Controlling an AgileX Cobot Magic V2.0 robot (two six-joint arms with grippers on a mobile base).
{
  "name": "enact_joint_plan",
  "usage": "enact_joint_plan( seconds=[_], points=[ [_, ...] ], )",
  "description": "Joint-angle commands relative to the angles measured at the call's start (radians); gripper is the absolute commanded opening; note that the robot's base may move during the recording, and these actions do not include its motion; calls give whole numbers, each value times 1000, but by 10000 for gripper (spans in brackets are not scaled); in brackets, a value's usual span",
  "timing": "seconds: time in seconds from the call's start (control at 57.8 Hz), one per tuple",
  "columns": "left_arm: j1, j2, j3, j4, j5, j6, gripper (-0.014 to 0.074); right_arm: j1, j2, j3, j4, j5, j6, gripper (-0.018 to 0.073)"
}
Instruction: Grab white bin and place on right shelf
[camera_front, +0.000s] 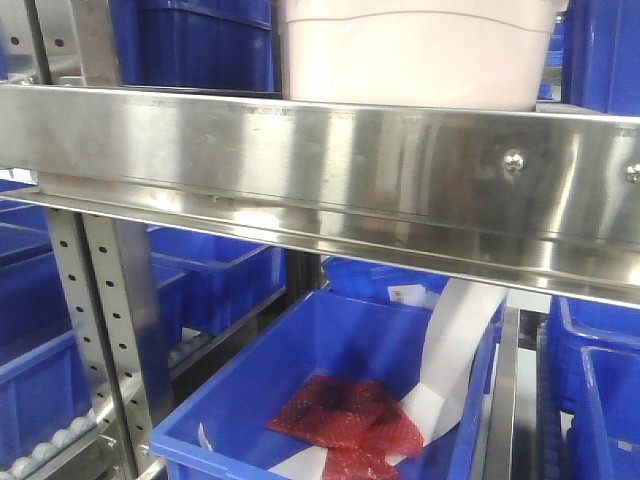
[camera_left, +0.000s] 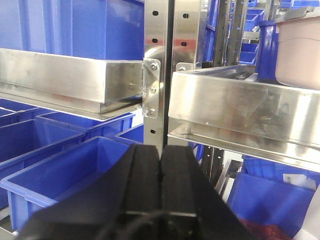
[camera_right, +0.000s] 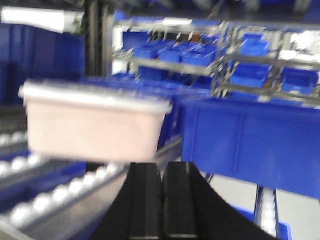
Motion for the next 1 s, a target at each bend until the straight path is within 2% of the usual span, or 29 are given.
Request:
enact_joint_plan(
  seconds=[0.0, 0.173, 0.225, 0.329, 0.45, 0.554, 0.606, 0.987],
  points=[
    [1, 9, 7, -9, -94, -3, -119, 40, 27, 25, -110, -99, 60, 74],
    [1, 9, 7, -9, -94, -3, -119, 101, 10, 154, -413, -215, 400, 74],
    [1, 9, 7, -9, -94, -3, -119, 122, -5, 201, -454, -272, 447, 74],
    [1, 9, 7, -9, -94, -3, -119, 158, -53, 311, -454, -403, 451, 74],
    [1, 9, 7, -9, -94, -3, -119, 165, -125, 420, -432, -480, 455, 74],
    [1, 9, 7, -9, -94, -3, -119, 165, -148, 481, -392, -494, 463, 74],
    [1, 9, 7, -9, -94, -3, -119, 165, -148, 478, -373, -446, 463, 74],
    [1, 9, 7, -9, -94, -3, -119, 165, -148, 478, -372, -437, 463, 74]
  ],
)
